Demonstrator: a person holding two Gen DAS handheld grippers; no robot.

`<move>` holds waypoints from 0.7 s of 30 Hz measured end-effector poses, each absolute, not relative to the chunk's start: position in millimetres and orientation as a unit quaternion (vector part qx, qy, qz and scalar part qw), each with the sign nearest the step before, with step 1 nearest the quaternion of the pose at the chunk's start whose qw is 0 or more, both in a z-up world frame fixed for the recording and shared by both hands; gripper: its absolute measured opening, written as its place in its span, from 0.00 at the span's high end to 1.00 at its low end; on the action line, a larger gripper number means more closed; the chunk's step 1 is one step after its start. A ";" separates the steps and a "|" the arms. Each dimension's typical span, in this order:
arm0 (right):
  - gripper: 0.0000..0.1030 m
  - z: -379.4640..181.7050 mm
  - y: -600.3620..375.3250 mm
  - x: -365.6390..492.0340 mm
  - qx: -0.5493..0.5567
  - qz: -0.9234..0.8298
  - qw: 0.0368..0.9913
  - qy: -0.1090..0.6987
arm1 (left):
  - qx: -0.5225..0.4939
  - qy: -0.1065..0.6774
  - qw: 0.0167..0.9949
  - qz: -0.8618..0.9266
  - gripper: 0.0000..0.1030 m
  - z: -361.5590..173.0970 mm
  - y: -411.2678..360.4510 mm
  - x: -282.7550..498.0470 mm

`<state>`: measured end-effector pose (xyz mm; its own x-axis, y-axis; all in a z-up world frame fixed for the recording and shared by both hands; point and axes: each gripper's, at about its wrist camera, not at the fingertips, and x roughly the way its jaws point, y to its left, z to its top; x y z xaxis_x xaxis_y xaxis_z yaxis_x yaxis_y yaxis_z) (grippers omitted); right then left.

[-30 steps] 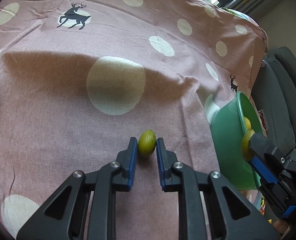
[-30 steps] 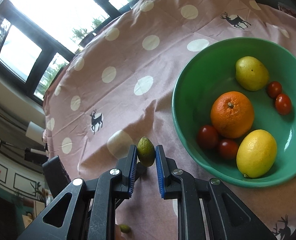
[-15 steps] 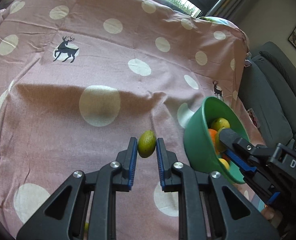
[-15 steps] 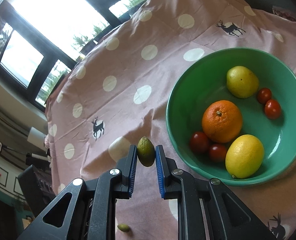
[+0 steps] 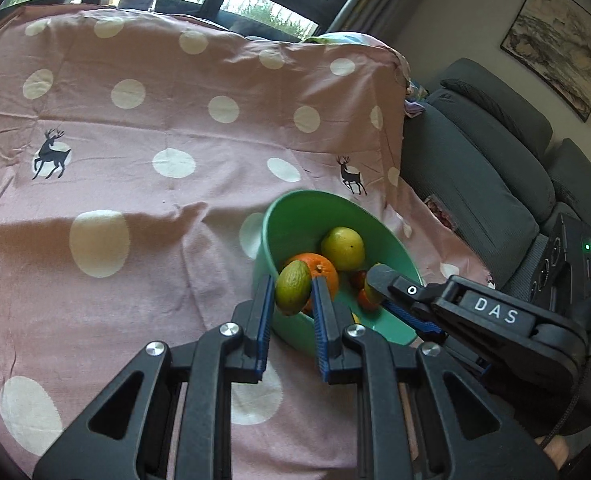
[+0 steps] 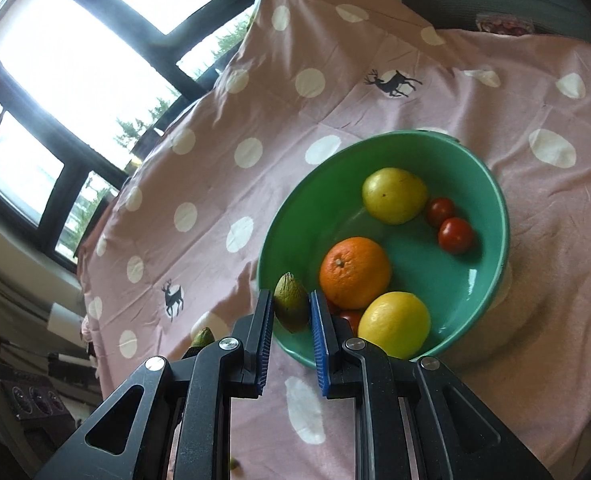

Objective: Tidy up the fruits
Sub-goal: 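Lift both green fruits and carry them over the green bowl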

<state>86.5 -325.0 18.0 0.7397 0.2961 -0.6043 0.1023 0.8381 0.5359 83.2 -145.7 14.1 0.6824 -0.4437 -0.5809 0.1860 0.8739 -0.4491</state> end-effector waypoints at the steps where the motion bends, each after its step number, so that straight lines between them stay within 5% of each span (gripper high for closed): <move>1: 0.82 16.9 -329.4 85.9 0.283 0.049 0.889 0.357 | -0.175 0.361 0.898 -0.179 0.82 13.1 -151.0 84.2; 21: 0.82 -1.4 -356.5 89.8 0.293 -0.004 0.877 0.381 | -0.135 0.401 0.884 -0.199 0.83 -9.2 -192.8 97.4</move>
